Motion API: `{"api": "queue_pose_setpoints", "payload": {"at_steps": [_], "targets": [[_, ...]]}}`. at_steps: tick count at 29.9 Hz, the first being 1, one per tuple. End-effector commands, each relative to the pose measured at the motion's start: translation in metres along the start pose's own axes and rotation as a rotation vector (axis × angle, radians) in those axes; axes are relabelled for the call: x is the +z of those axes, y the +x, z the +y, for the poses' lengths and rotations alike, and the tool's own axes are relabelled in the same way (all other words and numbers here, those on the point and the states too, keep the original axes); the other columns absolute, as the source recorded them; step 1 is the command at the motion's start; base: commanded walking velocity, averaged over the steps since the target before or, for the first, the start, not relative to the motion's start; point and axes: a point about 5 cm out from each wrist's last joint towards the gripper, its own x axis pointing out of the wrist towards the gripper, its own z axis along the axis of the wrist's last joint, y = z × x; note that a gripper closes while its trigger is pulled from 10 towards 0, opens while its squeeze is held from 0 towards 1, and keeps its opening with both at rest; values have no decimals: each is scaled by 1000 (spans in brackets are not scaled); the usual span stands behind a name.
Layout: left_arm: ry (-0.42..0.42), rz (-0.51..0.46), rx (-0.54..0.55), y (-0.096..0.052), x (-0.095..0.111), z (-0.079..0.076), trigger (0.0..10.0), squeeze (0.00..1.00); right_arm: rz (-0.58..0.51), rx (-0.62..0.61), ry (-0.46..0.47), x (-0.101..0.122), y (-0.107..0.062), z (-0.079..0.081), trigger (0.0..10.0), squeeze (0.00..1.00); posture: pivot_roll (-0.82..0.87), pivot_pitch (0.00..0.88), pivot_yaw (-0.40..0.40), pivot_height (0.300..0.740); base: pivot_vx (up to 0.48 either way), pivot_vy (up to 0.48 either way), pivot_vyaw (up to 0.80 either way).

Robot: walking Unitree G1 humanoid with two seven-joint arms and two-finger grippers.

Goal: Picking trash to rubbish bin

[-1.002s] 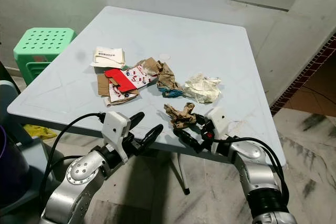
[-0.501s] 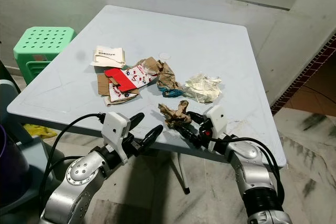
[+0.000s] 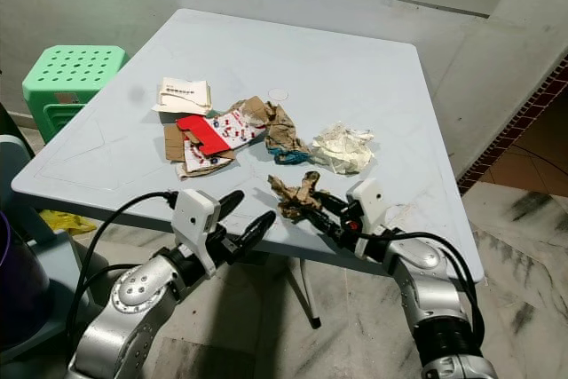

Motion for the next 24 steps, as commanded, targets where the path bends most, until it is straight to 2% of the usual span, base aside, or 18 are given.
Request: {"api": "queue_pose_setpoints", "payload": {"at_steps": [1,11,18,24], "targets": [[10,-18,-15,0,6,-3,10000,0,6,-18,-19,2,-4,-6,0,0,43,143,-98,740,0,0,0],[10,-19,-10,-1,6,-3,10000,0,44,-76,-62,-1,-2,-9,0,0,47,139,-100,740,0,0,0],[13,-22,-8,1,6,-2,10000,0,-45,-47,-33,2,-5,-5,0,0,51,121,-106,740,0,0,0],[24,-41,5,6,10,3,10000,0,-116,-119,13,3,-10,-10,0,0,54,90,-104,740,0,0,0]]}}
